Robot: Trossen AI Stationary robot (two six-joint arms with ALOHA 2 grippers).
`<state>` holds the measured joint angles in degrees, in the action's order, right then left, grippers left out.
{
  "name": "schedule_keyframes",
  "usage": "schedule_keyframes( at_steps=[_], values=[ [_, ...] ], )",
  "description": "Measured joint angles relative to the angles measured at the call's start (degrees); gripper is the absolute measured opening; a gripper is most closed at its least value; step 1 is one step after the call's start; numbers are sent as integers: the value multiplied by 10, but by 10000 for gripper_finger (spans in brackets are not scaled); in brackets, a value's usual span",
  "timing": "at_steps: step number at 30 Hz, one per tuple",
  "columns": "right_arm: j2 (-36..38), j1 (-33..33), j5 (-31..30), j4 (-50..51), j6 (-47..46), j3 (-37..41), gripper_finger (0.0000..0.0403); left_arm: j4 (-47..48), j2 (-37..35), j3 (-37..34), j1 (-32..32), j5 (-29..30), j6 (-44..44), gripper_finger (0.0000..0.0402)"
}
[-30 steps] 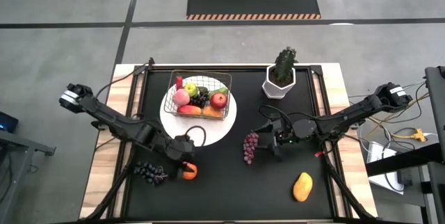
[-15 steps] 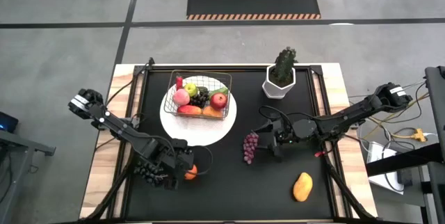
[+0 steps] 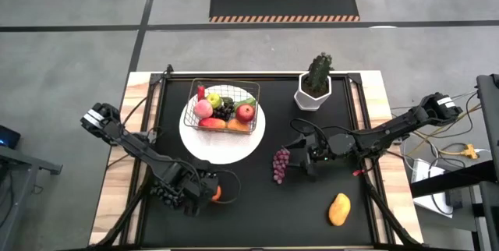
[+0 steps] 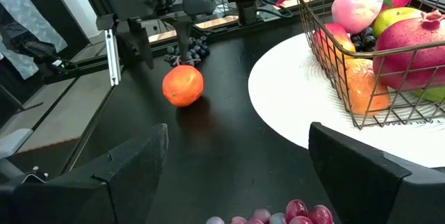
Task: Build produce basket
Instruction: Put the orange in the gold wire basket
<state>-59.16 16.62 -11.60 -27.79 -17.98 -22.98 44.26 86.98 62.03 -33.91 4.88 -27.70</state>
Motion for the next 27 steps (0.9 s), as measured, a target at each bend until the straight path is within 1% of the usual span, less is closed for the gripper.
schedule_keyframes(
  at_steps=[5,9,12,17,21,22,27],
  values=[
    [0,0,0,0,0,0,329,-7,1,-10,0,6,-1,265],
    [0,0,0,0,0,0,329,-6,1,-16,0,43,-21,265],
    [0,0,0,0,0,0,329,-7,1,-16,0,47,-22,270],
    [0,0,0,0,0,0,329,-7,1,-17,0,44,-19,305],
    [0,0,0,0,0,0,329,-8,0,-30,0,6,-1,336],
    [0,0,0,0,0,0,329,-10,0,-35,0,-3,5,341],
    [0,0,-3,0,0,0,329,-44,0,-54,0,-2,22,347]
  ],
)
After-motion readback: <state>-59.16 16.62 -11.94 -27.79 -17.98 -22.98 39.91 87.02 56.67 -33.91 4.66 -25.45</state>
